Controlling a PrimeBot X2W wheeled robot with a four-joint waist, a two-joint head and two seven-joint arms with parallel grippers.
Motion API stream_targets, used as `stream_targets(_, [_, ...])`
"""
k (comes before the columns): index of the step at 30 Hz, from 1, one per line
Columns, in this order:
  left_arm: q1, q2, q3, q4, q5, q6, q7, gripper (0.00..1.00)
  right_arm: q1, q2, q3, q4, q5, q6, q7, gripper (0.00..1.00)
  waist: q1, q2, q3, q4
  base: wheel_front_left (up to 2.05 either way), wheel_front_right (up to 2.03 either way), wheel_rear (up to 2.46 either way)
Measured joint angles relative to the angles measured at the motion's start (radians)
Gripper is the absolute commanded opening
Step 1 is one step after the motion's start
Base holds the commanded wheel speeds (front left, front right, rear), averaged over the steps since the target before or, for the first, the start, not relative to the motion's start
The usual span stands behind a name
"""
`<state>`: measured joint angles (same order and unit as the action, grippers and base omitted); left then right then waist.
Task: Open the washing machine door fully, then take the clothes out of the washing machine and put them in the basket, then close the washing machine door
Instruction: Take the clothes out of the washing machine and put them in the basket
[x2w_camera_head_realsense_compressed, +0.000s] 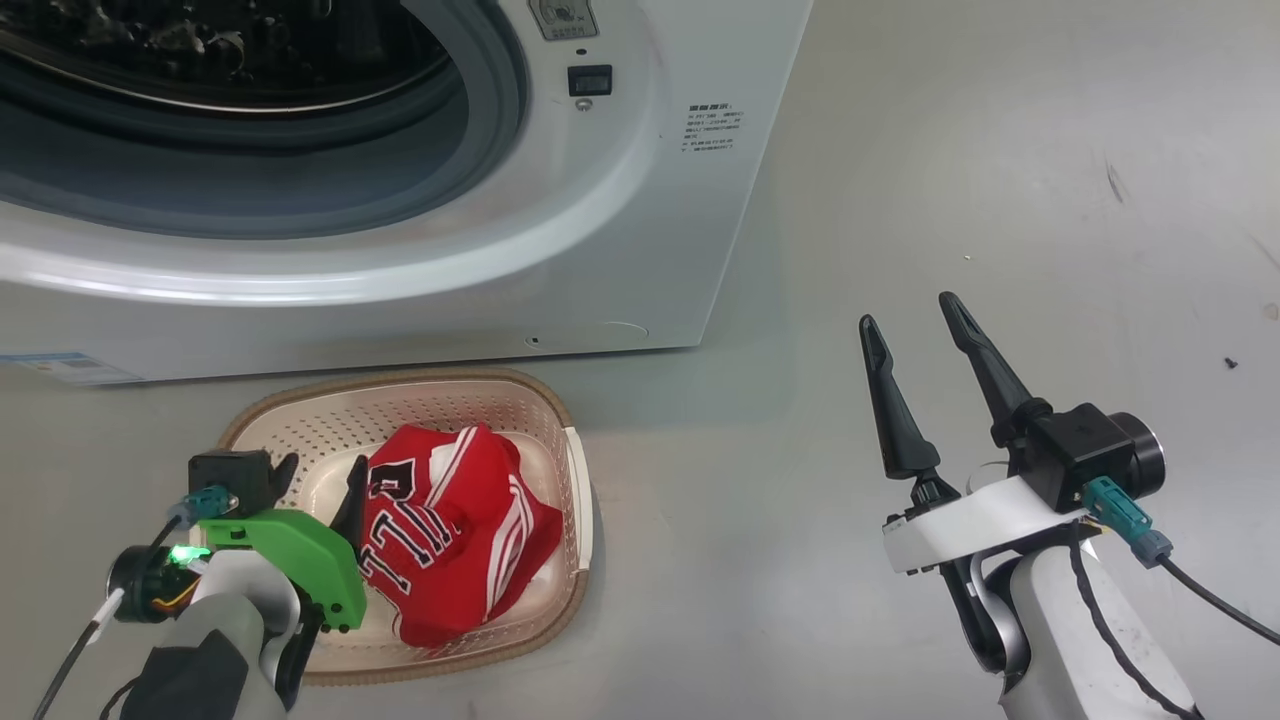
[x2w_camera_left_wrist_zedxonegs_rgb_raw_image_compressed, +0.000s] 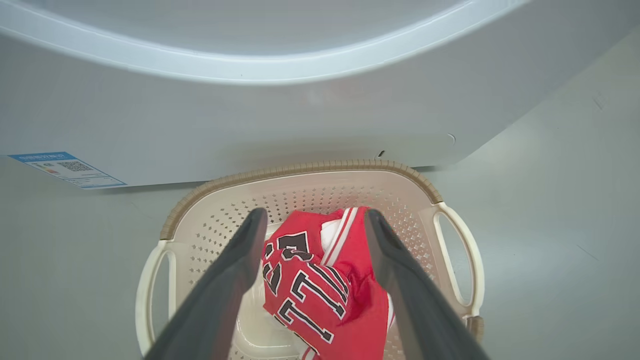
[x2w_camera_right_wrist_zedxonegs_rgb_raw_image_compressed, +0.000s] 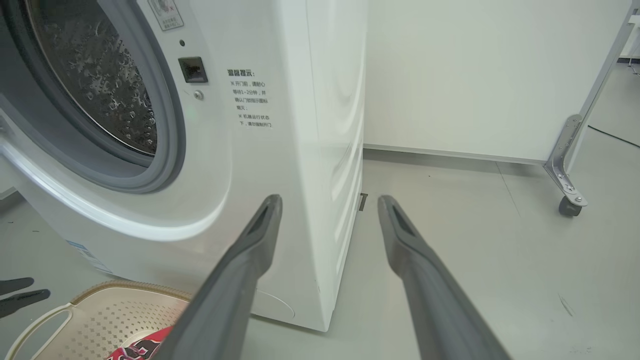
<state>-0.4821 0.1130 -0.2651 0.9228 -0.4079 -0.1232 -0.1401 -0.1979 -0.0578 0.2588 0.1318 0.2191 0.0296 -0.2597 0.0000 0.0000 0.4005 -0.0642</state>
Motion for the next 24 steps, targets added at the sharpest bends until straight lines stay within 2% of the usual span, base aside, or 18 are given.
stream_targets(10, [-0.002, 0.0, -0.029, -0.051, 0.008, -0.001, -0.087, 1.0, 0.003, 0.001, -0.007, 0.021, 0.011, 0.005, 0.0, 1.0, 0.0, 0.0, -0.073, 0.032, 0.0, 0.0, 0.0])
stream_targets(24, [0.016, 0.003, -0.014, -0.142, 0.003, -0.001, -0.109, 1.0, 0.047, 0.002, -0.025, 0.042, 0.027, 0.013, 0.0, 1.0, 0.0, 0.0, -0.194, 0.071, 0.0, 0.0, 0.0])
